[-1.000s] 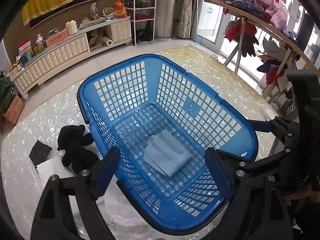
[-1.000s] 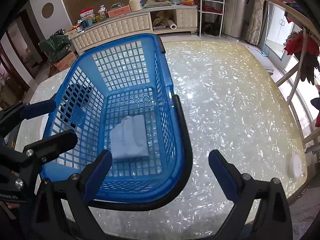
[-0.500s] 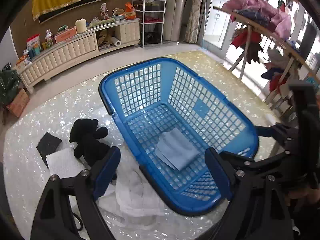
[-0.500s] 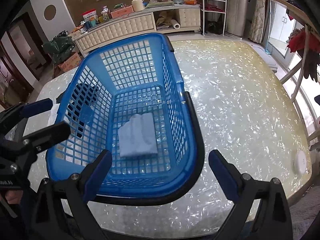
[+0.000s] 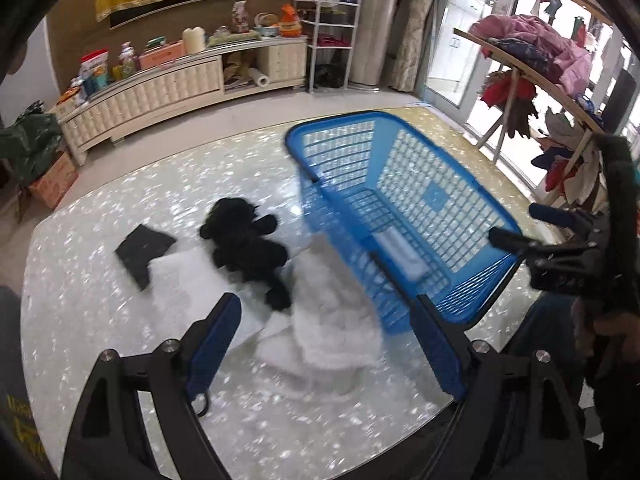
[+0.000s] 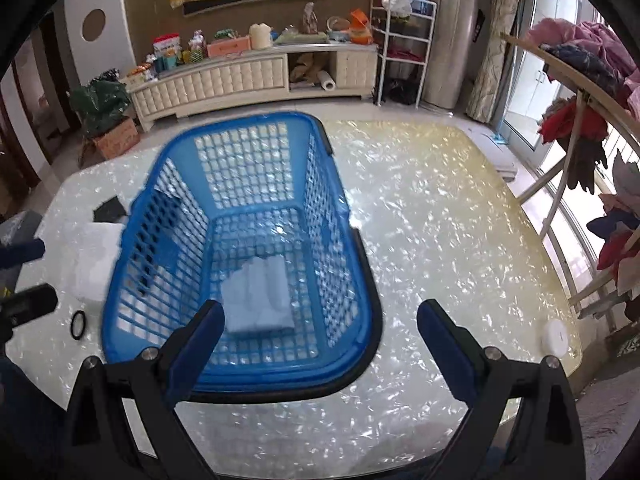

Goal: Organize soft objects
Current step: 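Withdraw the right gripper from the basket toward the white towels, then lower the right gripper onto the white quilted towel and grasp it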

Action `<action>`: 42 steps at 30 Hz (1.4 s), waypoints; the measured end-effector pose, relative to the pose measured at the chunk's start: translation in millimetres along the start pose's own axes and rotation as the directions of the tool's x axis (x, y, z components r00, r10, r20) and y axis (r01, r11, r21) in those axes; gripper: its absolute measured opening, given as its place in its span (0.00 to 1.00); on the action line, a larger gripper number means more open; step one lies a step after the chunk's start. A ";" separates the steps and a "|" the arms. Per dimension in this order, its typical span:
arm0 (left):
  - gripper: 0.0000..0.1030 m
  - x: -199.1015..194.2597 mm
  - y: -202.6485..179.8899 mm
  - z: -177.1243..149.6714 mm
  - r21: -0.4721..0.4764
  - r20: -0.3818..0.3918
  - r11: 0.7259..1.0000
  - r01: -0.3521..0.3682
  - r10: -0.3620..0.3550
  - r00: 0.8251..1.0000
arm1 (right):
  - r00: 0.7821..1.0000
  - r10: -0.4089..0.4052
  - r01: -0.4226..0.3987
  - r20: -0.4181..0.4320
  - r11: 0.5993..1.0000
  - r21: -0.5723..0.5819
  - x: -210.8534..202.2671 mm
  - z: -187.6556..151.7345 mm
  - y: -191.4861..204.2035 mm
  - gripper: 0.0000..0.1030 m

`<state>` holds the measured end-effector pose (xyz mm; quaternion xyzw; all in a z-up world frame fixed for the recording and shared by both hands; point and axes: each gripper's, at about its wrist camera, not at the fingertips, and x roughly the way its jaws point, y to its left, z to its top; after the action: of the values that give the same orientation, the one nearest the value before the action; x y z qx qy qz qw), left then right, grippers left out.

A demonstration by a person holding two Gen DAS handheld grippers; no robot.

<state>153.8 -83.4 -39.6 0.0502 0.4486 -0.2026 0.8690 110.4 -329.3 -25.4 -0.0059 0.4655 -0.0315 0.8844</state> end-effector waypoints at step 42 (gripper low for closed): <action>0.81 38.2 119.2 -120.3 -0.201 -0.189 0.977 -0.077 0.038 0.981 | 0.994 0.079 -0.101 -0.079 0.935 -0.339 32.7 -67.3 187.5 0.94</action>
<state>129.5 46.0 -152.6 -0.0092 0.5440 -0.1238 0.8299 82.9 -142.9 -97.9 -0.1374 0.4917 0.0901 0.8551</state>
